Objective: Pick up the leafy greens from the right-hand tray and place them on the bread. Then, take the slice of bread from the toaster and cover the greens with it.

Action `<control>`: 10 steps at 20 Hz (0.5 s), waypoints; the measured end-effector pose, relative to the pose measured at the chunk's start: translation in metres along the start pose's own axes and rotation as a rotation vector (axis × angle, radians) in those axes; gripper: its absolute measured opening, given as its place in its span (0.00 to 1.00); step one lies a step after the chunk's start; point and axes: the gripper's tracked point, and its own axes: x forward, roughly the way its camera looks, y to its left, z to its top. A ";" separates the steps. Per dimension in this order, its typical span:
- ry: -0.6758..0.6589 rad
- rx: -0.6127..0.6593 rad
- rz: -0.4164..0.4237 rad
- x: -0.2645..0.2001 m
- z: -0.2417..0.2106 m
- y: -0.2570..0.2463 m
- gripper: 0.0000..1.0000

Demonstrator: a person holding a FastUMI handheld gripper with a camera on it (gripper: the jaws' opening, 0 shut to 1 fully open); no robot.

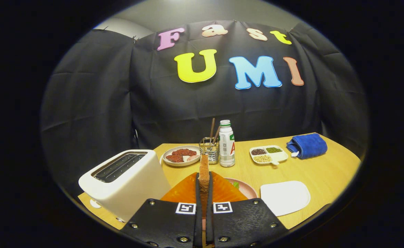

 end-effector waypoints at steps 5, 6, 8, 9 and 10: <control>0.001 -0.026 0.019 0.010 -0.013 0.021 0.04; 0.004 -0.032 0.018 0.011 -0.016 0.023 0.04; -0.006 -0.031 0.015 0.014 -0.017 0.025 0.04; -0.015 -0.032 0.018 0.015 -0.017 0.026 0.04; -0.018 -0.039 0.020 0.017 -0.019 0.026 0.04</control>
